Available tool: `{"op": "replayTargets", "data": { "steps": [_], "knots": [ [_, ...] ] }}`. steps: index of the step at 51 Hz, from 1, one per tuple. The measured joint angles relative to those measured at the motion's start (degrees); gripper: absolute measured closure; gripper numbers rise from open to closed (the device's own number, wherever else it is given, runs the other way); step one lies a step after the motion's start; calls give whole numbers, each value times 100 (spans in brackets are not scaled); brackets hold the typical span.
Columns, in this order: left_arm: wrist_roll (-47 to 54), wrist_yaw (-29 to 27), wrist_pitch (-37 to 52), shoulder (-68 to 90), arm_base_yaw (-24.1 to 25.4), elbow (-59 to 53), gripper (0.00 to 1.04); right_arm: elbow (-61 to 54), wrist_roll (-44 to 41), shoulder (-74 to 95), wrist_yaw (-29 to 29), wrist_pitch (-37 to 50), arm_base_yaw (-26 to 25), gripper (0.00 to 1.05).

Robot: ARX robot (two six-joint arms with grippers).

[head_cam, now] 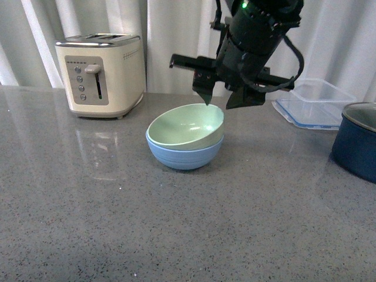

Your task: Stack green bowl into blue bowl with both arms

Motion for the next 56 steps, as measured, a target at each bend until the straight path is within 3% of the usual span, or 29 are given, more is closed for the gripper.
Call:
{"op": "replayTargets", "data": {
  "steps": [4, 8, 9, 13, 17, 23, 28, 56],
  "knots": [
    [0, 2, 0, 0, 0, 0, 7, -625, -72, -605, -271, 636, -70, 53],
    [0, 2, 0, 0, 0, 0, 7, -1829, -291, -1727, -654, 2249, -223, 37],
    [0, 0, 0, 0, 0, 0, 7, -2096, -378, -2002, -527, 2586, -243, 34],
    [0, 4, 0, 0, 0, 0, 7, -3552, -1377, -3322, 817, 4417, -369, 47],
    [0, -2, 0, 0, 0, 0, 7, -5027, -2017, -4419, 1010, 5556, -636, 65],
    [0, 4, 0, 0, 0, 0, 7, -6155, -2247, -4931, 807, 6028, -885, 83],
    [0, 2, 0, 0, 0, 0, 7, -7241, -2367, -5110, 518, 6297, -1106, 104],
    [0, 0, 0, 0, 0, 0, 7, -9348, -2424, -6944, -160, 6721, -1803, 104]
  ]
}}
